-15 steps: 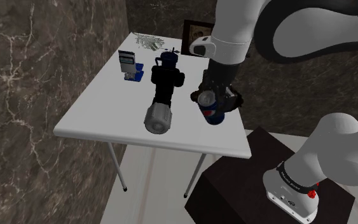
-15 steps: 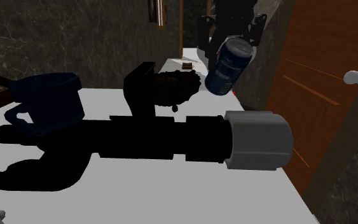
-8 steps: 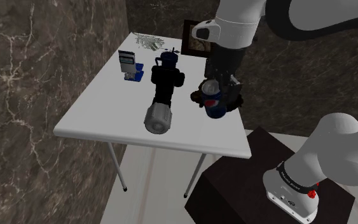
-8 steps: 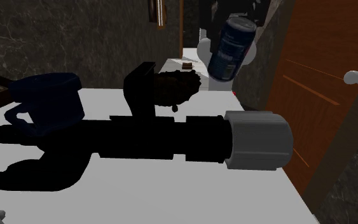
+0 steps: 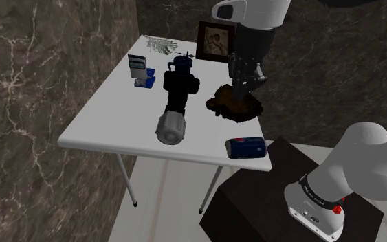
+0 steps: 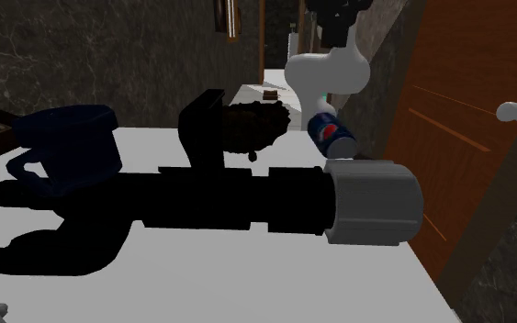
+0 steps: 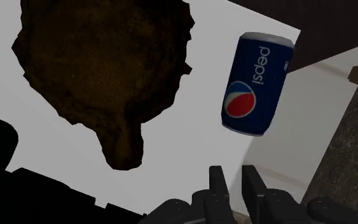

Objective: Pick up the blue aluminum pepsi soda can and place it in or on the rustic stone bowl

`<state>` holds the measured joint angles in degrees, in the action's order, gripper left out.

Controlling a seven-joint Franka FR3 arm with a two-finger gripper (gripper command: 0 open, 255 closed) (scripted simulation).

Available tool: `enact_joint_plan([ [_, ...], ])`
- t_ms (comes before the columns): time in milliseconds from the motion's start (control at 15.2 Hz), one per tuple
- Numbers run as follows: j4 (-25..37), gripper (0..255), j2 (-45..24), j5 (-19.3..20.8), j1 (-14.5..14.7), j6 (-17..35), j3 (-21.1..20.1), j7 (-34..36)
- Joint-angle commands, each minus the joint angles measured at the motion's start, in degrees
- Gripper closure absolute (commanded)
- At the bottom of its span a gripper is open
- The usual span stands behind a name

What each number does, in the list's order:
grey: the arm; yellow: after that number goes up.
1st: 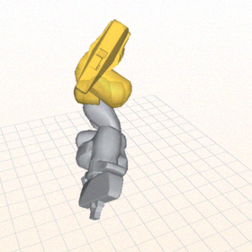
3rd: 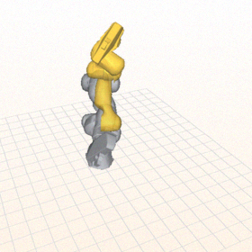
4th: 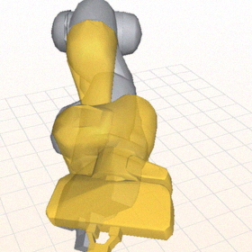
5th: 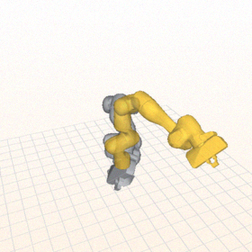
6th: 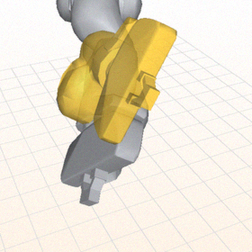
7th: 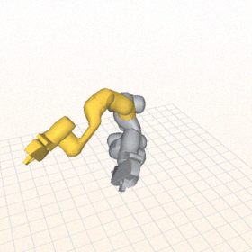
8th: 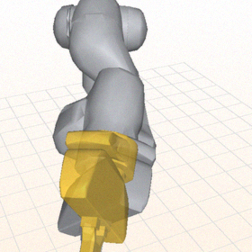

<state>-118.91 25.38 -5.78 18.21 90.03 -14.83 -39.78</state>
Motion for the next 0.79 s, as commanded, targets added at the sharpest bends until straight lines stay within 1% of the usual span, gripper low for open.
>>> enact_joint_plan([
  [0,1.45,255,-0.33,0.09,-0.05,-1.15,0.02,0.08],
  [132,1.39,255,-0.34,1.14,-1.04,-1.23,2.06,-2.71],
  [198,1.15,255,-0.23,0.71,-0.65,-1.01,1.29,-1.64],
  [264,1.15,0,-0.23,0.71,-0.65,-1.01,1.29,-1.64],
  [726,-17.40,0,10.05,-3.66,1.47,7.47,0.62,-0.27],
])
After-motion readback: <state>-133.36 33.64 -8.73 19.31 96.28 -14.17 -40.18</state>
